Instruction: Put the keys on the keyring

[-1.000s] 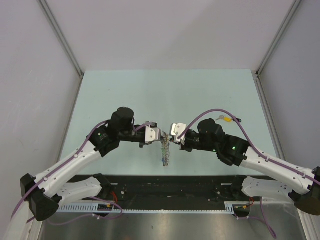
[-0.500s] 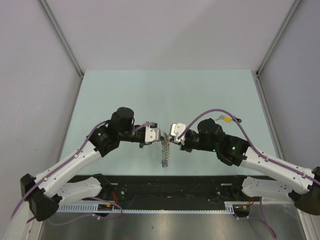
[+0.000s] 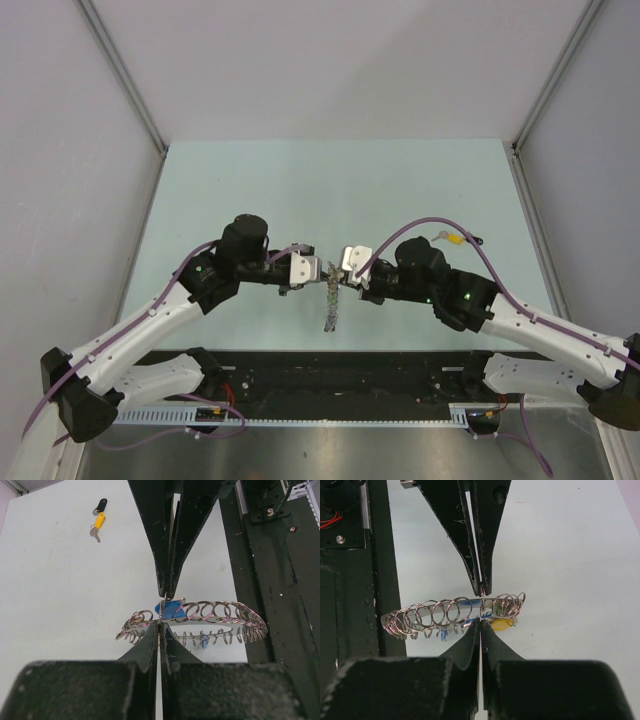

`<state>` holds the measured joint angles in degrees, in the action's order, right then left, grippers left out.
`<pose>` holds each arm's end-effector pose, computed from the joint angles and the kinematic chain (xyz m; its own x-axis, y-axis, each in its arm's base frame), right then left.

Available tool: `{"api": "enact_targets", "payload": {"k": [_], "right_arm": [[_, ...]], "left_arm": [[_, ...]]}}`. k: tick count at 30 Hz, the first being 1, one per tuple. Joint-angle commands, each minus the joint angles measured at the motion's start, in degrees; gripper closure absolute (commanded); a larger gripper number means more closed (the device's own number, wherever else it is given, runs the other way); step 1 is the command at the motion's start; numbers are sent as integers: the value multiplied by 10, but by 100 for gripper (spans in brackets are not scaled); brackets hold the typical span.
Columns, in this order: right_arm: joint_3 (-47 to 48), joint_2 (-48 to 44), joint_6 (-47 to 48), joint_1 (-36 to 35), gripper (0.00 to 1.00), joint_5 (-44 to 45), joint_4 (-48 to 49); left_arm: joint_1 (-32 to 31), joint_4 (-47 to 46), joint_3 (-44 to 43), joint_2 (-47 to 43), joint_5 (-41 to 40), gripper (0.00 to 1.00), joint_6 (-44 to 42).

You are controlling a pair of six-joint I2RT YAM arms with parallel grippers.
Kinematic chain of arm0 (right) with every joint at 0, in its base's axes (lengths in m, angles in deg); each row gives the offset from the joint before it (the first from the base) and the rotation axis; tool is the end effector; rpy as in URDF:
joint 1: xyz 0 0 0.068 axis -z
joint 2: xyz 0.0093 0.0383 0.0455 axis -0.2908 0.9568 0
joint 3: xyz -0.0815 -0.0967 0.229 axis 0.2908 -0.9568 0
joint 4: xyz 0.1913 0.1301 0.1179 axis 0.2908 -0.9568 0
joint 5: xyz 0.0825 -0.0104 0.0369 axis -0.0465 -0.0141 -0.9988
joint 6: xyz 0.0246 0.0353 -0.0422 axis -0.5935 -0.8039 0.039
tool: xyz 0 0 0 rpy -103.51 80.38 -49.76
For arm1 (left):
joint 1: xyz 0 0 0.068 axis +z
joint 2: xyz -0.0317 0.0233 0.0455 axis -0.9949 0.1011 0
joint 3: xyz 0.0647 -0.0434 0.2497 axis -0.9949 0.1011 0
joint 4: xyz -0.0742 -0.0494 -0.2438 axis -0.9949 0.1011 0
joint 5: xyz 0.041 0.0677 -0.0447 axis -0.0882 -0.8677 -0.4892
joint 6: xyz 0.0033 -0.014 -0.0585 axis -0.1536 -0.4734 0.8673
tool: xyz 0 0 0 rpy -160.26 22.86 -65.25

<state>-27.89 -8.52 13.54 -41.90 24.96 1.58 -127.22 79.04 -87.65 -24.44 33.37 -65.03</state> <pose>0.1160 0.2090 0.3209 0.2234 -0.4170 -0.8810 -0.9268 0.1891 -0.3245 0.1463 -0.1753 0.3145 0.2924 0.3622 -0.8851 0.9539 -0.0453 0.2966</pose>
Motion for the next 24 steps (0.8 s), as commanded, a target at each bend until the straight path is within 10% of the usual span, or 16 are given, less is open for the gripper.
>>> {"api": "enact_targets", "payload": {"k": [1, 24], "right_arm": [[21, -23, -13, -3, 100, 6, -7], [21, -12, -3, -3, 100, 7, 6]], "left_arm": [[-4, -34, -5, -18, 24, 100, -7], [-4, -36, -6, -18, 45, 100, -6]]}}
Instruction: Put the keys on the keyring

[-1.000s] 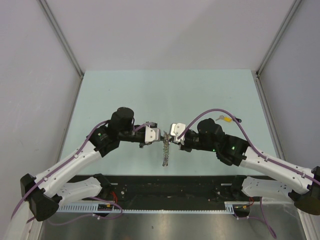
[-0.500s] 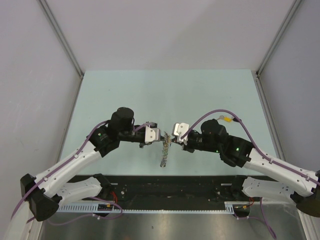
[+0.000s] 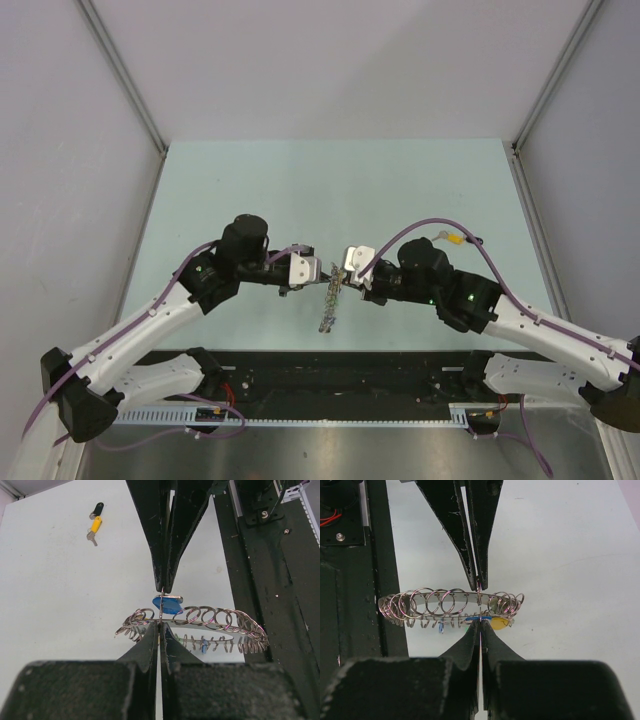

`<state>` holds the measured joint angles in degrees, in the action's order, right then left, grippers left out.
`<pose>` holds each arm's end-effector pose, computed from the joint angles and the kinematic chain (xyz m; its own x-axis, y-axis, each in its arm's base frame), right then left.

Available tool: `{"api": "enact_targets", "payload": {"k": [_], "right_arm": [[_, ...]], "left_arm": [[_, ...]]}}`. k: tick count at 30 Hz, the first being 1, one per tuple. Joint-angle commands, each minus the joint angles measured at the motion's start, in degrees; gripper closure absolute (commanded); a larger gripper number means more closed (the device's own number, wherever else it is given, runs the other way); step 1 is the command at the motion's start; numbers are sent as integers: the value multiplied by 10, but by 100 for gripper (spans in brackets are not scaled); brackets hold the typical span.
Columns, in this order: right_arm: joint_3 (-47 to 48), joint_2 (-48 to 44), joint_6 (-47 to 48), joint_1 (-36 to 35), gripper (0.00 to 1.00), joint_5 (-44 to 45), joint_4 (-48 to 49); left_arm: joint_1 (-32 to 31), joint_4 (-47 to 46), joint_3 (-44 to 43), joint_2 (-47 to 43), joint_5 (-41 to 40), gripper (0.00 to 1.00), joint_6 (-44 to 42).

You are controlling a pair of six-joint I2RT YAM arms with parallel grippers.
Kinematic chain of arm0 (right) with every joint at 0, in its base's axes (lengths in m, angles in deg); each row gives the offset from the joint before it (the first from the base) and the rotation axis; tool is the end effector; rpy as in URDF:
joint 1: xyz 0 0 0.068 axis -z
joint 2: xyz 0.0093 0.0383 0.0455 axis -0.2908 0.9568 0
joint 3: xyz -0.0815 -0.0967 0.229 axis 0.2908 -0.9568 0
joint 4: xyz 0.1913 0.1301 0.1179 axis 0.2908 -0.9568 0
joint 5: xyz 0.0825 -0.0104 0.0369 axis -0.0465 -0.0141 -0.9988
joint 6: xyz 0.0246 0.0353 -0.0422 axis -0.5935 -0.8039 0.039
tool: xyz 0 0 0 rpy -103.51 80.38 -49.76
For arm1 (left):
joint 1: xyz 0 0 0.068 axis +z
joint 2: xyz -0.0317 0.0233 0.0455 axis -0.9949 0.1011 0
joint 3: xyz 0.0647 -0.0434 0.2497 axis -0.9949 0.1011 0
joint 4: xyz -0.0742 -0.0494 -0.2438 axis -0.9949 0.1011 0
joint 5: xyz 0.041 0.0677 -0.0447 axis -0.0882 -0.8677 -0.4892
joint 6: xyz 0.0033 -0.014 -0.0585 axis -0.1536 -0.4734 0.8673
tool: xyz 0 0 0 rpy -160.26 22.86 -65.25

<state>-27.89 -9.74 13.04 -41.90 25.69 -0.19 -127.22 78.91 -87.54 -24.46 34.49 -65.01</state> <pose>0.1136 0.2039 0.3220 0.2093 -0.4272 -0.8796 -0.9267 0.2004 -0.3179 0.1455 -0.1754 0.3144 0.2932 0.3508 -0.8893 0.9548 -0.0596 0.2913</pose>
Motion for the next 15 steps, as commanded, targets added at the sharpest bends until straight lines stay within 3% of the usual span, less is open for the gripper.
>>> {"api": "enact_targets", "payload": {"k": [1, 15], "right_arm": [[20, 1, 3, -3, 100, -1, 24], [21, 1, 2, -3, 100, -11, 31]], "left_arm": [[-4, -36, -7, -18, 35, 100, -6], [-4, -37, -7, -14, 37, 100, -4]]}}
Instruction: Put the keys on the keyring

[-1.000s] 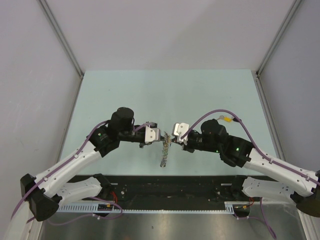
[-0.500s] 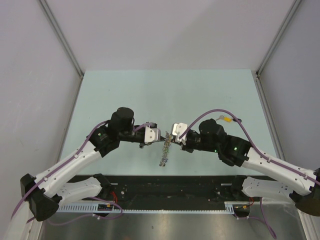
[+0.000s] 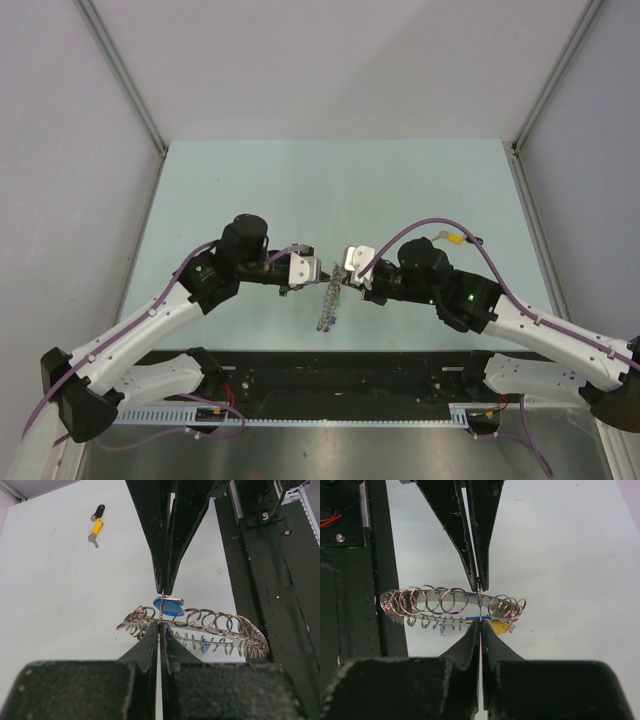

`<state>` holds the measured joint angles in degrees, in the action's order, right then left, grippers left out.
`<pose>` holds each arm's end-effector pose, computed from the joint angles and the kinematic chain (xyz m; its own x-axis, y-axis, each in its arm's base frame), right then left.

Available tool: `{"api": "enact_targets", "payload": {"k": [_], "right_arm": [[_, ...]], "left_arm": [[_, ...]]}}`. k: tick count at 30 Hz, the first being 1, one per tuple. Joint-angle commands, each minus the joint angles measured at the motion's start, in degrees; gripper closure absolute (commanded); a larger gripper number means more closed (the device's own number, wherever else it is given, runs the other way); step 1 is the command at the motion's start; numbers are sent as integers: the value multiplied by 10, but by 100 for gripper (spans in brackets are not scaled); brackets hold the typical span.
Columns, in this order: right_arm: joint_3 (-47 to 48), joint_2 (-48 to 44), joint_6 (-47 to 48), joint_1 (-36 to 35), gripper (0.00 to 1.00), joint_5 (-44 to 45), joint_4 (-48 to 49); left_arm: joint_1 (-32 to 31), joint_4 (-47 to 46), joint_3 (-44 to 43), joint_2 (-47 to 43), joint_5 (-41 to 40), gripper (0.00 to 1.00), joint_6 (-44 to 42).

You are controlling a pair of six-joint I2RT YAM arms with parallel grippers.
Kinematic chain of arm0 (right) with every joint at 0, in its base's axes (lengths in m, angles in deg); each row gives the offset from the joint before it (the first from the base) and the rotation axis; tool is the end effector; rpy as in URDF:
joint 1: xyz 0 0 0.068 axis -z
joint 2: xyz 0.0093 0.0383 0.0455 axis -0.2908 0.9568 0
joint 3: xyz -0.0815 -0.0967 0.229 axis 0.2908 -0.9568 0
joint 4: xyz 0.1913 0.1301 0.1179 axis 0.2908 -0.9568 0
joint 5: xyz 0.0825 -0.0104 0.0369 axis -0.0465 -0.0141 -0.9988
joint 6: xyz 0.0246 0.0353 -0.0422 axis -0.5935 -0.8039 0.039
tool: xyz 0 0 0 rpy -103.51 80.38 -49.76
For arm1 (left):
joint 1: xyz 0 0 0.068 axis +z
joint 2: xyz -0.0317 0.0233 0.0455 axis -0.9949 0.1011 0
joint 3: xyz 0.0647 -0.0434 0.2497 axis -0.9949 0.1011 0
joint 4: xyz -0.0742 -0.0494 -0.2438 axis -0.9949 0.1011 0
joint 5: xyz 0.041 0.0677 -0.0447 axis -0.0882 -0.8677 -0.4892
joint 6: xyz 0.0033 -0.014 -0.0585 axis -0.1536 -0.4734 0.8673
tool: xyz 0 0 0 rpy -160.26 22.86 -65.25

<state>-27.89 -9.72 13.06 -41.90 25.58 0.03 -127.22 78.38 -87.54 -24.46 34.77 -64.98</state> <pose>0.1136 0.2042 0.3224 0.2115 -0.4239 -0.8807 -0.9266 0.1996 -0.3186 0.1456 -0.1758 0.3154 0.2989 0.3425 -0.8907 0.9531 -0.0613 0.2963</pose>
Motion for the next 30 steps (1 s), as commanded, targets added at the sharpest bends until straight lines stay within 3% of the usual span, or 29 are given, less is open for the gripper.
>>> {"api": "enact_targets", "payload": {"k": [1, 30], "right_arm": [[21, 1, 2, -3, 100, -10, 31], [21, 0, 9, -3, 100, -21, 66]], "left_arm": [[-4, -32, -7, -15, 35, 100, -4], [-12, -13, -20, 10, 47, 100, -3]]}}
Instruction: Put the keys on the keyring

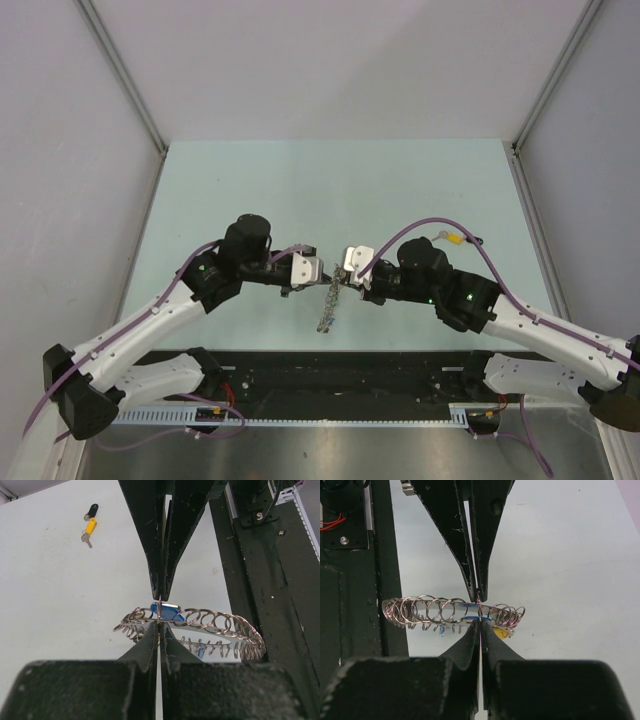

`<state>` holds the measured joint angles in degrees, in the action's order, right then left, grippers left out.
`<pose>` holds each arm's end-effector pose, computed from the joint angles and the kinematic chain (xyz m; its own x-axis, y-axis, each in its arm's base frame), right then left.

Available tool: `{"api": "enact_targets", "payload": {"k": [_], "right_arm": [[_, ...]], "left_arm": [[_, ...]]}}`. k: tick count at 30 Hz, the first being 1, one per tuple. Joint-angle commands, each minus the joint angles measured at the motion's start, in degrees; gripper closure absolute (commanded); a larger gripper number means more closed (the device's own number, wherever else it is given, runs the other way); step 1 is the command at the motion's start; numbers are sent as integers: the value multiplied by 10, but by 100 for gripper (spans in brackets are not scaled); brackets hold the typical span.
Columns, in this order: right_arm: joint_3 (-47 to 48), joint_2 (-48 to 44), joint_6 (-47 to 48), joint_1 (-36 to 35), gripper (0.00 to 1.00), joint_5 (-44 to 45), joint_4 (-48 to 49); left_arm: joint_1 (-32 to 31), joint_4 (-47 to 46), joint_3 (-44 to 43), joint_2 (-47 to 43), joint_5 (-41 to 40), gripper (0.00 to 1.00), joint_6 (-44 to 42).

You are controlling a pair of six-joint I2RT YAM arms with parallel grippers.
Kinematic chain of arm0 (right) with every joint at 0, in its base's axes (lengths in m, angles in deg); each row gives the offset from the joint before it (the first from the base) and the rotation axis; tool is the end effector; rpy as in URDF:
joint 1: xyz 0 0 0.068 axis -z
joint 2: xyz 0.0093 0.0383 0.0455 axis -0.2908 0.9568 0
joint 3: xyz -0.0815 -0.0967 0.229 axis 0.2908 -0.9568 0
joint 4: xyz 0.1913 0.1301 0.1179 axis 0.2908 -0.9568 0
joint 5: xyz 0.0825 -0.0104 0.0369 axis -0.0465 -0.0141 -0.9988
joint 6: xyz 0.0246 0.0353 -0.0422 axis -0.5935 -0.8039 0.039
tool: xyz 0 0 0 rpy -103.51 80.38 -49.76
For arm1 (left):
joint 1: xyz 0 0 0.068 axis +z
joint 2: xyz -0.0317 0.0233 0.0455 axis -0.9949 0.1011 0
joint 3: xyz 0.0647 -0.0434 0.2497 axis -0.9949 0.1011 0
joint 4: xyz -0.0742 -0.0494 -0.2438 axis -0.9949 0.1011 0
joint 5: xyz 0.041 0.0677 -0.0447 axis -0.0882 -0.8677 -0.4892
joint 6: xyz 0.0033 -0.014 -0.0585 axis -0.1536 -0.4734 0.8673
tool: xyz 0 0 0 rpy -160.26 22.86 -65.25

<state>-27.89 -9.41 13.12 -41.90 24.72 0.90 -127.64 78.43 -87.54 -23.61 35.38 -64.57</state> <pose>0.1139 0.2059 0.3230 0.2188 -0.4113 -0.8848 -0.9290 0.1897 -0.3179 0.1460 -0.1789 0.3124 0.2846 0.3445 -0.8946 0.9583 -0.0769 0.2752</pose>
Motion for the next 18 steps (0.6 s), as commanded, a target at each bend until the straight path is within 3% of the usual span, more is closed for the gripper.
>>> {"api": "enact_targets", "payload": {"k": [1, 18], "right_arm": [[20, -3, 9, -3, 100, -13, 58], [21, -12, 24, -3, 100, 5, 36]], "left_arm": [[-8, -14, -21, 1, 41, 100, -6], [-9, -22, -30, 11, 24, 100, 27]]}}
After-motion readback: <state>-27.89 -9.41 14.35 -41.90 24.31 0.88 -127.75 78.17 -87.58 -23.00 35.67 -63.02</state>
